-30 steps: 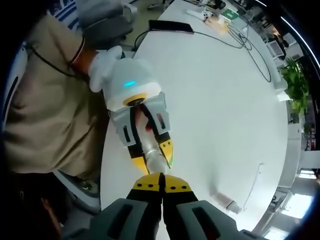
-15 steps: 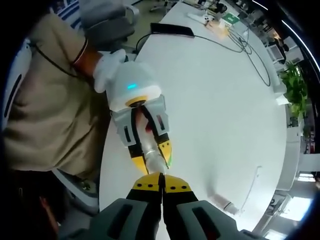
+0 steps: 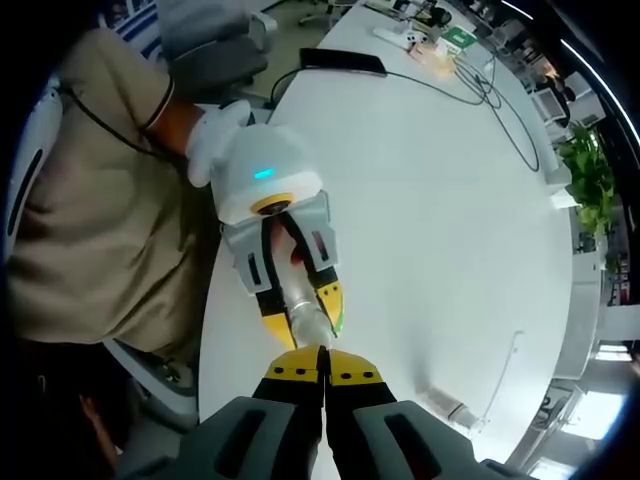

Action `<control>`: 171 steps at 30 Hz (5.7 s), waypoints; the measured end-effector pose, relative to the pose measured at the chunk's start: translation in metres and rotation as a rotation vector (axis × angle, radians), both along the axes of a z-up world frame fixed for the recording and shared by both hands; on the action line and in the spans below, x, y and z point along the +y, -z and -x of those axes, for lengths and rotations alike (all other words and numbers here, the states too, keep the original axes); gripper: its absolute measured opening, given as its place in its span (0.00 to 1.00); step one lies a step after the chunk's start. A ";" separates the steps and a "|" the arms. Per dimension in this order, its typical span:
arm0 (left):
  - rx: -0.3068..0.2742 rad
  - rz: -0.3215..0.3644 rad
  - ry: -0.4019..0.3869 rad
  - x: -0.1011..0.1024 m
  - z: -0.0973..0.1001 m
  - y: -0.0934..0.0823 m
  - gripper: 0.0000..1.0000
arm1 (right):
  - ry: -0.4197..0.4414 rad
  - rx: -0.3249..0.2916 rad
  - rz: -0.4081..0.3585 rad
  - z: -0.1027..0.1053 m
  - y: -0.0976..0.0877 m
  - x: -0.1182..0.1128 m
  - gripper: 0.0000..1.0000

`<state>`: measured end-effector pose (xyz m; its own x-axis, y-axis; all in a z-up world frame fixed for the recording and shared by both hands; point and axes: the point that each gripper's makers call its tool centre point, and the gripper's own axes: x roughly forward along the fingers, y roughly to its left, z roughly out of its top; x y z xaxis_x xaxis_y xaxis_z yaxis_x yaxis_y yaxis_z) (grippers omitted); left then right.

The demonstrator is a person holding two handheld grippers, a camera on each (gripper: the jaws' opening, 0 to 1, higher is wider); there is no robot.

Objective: Clamp pump bottle remove cover press pump head put on cover

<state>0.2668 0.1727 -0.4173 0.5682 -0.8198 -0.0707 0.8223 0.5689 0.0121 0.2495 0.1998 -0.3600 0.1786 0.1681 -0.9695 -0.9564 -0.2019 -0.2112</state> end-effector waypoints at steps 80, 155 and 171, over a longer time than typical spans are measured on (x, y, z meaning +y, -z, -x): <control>-0.001 -0.001 0.001 0.000 0.000 0.000 0.15 | 0.006 0.010 0.001 0.000 0.000 -0.001 0.00; -0.003 -0.002 0.002 0.000 0.000 0.000 0.15 | 0.019 0.009 -0.013 0.000 0.000 0.000 0.00; -0.002 -0.002 0.002 0.000 0.000 0.000 0.15 | 0.015 0.001 -0.011 0.000 0.000 -0.001 0.00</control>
